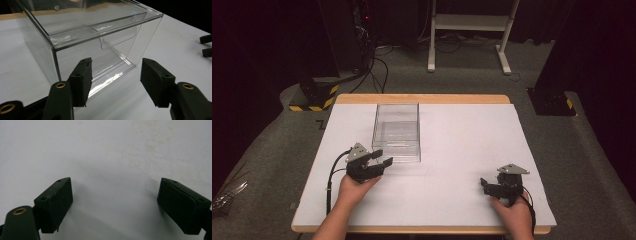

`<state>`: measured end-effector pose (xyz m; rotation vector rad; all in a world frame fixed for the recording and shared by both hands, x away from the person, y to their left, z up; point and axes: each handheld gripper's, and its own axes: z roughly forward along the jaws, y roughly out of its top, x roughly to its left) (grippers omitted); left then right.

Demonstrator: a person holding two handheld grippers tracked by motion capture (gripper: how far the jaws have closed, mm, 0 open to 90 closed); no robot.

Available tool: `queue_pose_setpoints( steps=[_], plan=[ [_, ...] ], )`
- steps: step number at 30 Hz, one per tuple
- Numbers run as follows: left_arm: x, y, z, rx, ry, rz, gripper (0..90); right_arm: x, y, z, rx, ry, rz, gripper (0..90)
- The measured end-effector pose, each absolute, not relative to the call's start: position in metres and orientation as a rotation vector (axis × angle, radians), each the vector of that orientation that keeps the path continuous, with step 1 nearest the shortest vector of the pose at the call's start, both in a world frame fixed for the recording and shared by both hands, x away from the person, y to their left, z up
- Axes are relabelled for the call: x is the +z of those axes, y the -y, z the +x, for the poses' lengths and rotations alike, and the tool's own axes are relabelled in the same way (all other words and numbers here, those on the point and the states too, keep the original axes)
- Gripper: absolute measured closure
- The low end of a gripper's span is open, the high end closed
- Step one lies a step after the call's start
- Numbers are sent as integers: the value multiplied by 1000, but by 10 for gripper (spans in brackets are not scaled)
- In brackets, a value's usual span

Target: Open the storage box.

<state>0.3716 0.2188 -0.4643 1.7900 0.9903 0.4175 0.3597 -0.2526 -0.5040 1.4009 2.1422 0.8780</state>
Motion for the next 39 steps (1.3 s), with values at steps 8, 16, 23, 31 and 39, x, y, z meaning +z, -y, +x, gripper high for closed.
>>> queue_pose_setpoints(
  steps=[8, 16, 23, 31, 39],
  plan=[
    [-461, -205, 379, 406, -1025, 1690, 440, -504, 252, 360, 877, -2140, 1400, 130],
    [-460, -207, 388, 382, -1000, 1743, 446, -504, 252, 360, 876, -2140, 1399, 131],
    [-462, -205, 392, 407, -956, 1777, 460, -504, 252, 360, 875, -2142, 1400, 131],
    [-468, -208, 393, 435, -907, 1756, 537, -504, 252, 359, 874, -2141, 1400, 131],
    [-473, -212, 394, 456, -873, 1744, 630, -504, 252, 359, 873, -2142, 1402, 132]
  ],
)
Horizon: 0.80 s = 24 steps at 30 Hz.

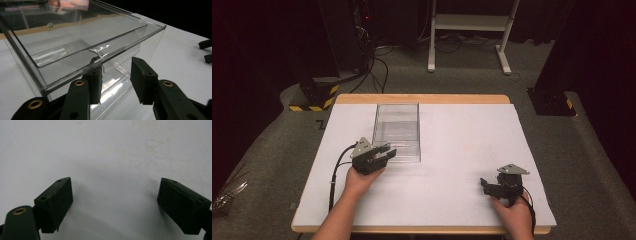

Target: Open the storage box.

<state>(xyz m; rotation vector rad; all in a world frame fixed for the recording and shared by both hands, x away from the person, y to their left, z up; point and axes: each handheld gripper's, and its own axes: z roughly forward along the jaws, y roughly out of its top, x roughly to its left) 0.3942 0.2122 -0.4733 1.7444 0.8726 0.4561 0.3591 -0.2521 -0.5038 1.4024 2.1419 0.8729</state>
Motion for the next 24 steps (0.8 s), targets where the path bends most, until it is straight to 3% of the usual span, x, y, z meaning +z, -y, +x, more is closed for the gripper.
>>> queue_pose_setpoints(
  steps=[8, 24],
  plan=[
    [-479, -215, 395, 460, -869, 1695, 715, -504, 252, 359, 873, -2142, 1399, 132],
    [-484, -226, 397, 412, -806, 1684, 800, -504, 252, 359, 874, -2142, 1400, 133]
  ],
)
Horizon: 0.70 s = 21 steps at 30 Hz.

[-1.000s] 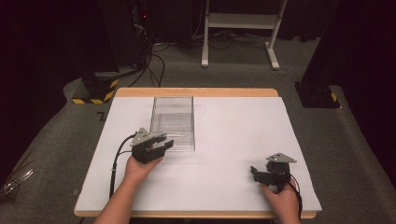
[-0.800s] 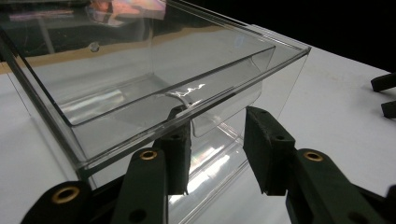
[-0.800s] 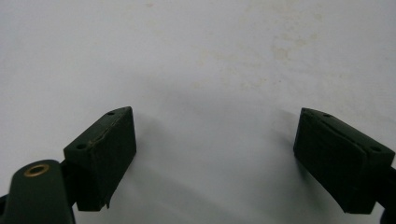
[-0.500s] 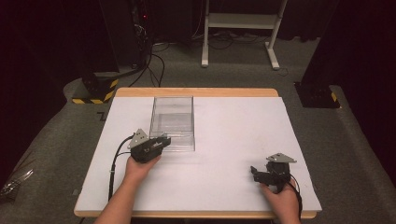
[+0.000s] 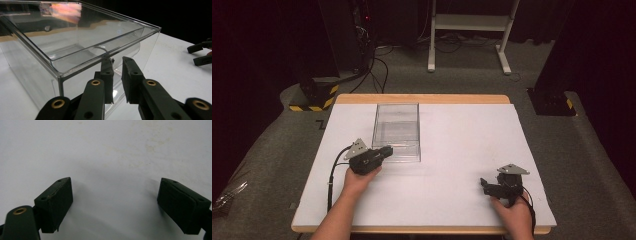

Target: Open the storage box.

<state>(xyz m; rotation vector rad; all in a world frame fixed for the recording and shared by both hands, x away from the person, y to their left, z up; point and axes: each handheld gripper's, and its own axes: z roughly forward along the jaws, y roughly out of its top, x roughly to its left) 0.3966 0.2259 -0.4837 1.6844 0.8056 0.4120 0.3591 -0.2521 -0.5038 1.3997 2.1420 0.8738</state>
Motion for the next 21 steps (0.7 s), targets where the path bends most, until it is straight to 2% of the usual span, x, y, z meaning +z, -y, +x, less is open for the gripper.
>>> queue_pose_setpoints(
  steps=[21],
  plan=[
    [-486, -231, 388, 383, -762, 1675, 828, -504, 252, 359, 874, -2142, 1399, 133]
  ],
)
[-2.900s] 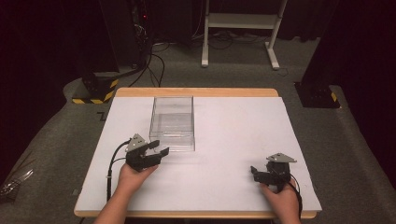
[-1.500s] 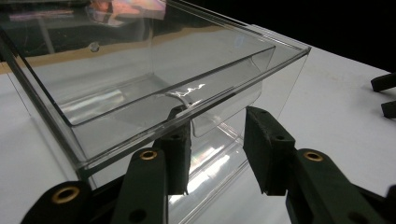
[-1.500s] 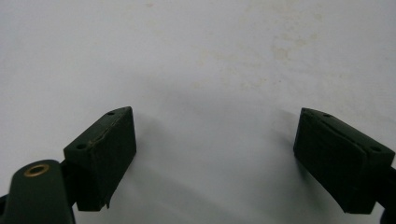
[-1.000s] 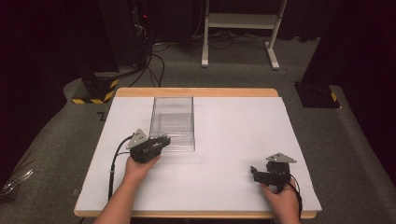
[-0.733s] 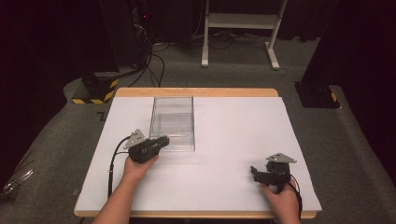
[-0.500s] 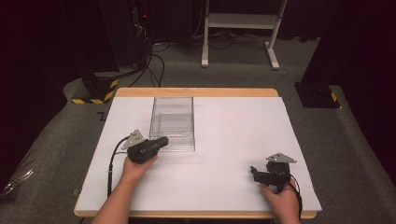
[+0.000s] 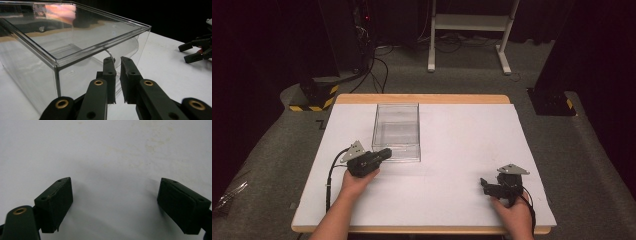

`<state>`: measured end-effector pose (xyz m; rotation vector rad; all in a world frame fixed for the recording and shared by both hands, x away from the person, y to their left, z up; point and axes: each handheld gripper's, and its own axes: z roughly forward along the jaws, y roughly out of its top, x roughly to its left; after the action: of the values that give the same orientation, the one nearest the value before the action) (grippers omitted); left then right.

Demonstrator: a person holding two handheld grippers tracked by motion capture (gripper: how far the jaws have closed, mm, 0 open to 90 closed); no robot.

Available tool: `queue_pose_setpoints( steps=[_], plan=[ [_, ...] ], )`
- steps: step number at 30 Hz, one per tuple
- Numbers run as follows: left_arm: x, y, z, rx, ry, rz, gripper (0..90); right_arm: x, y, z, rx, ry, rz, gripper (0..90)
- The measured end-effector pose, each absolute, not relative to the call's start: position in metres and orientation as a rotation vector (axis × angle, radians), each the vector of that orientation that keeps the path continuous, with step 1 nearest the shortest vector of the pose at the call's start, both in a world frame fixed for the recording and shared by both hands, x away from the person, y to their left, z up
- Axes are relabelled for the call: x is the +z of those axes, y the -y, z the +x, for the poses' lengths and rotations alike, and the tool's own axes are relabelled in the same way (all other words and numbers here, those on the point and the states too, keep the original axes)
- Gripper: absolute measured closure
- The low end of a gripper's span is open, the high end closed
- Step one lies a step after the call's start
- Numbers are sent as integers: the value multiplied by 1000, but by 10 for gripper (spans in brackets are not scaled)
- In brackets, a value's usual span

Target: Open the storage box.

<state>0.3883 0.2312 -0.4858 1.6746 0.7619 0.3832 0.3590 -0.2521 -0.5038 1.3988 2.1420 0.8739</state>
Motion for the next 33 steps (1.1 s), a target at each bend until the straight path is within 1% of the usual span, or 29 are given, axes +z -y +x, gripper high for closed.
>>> queue_pose_setpoints(
  steps=[12, 33],
  plan=[
    [-489, -232, 374, 366, -764, 1647, 831, -504, 252, 359, 873, -2143, 1396, 134],
    [-489, -232, 357, 355, -743, 1661, 835, -504, 252, 359, 873, -2143, 1395, 134]
  ],
)
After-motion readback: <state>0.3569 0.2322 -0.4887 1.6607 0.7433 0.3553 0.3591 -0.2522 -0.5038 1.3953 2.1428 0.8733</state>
